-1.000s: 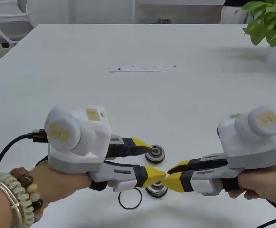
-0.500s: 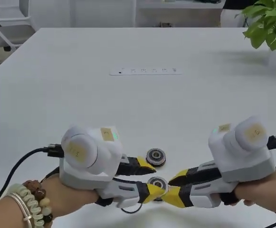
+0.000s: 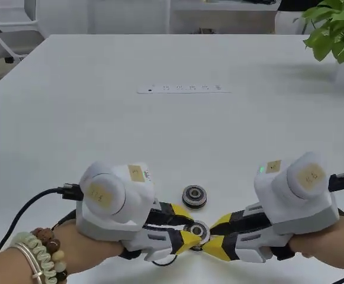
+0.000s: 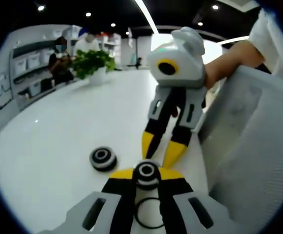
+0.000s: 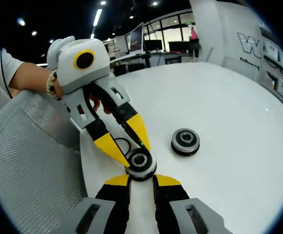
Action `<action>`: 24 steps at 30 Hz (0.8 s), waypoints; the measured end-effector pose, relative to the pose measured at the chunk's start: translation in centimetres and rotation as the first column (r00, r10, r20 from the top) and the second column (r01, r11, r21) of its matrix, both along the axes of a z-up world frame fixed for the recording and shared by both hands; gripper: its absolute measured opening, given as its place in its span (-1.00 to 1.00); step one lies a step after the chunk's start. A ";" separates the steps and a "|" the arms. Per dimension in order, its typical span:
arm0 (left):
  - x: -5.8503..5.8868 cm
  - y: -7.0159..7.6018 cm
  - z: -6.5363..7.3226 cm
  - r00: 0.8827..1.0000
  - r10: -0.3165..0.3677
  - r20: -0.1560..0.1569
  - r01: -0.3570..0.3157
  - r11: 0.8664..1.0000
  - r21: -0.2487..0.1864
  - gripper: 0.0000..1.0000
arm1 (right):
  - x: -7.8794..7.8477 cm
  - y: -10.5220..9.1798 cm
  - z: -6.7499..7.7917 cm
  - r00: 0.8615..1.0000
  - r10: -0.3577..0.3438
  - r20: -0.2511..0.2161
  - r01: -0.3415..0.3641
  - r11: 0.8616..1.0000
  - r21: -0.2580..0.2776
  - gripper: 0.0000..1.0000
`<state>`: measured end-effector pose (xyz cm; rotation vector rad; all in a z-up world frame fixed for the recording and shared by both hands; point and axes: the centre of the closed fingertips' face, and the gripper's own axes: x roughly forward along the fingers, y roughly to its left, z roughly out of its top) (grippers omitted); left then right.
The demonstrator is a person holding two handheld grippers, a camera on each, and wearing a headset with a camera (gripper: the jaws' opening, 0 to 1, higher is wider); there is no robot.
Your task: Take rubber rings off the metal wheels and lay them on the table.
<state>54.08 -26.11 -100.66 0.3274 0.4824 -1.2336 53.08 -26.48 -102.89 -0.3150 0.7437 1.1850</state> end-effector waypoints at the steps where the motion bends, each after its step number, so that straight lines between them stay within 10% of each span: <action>1: 0.0 0.0 0.0 1.000 0.003 0.001 -0.003 1.000 0.000 -0.67 | 0.0 0.0 0.0 1.000 0.003 0.004 -0.003 1.000 -0.004 -0.70; 16: -0.1 0.2 -0.1 1.000 0.011 -0.011 -0.011 1.000 -0.004 -0.72 | 0.4 -0.3 0.0 0.998 0.029 0.058 -0.027 0.999 -0.038 -0.99; 24: -0.1 0.2 0.0 1.000 0.004 -0.004 -0.004 1.000 -0.002 -0.72 | 0.6 -0.6 0.0 0.992 -0.102 -0.079 0.101 0.995 -0.015 -1.00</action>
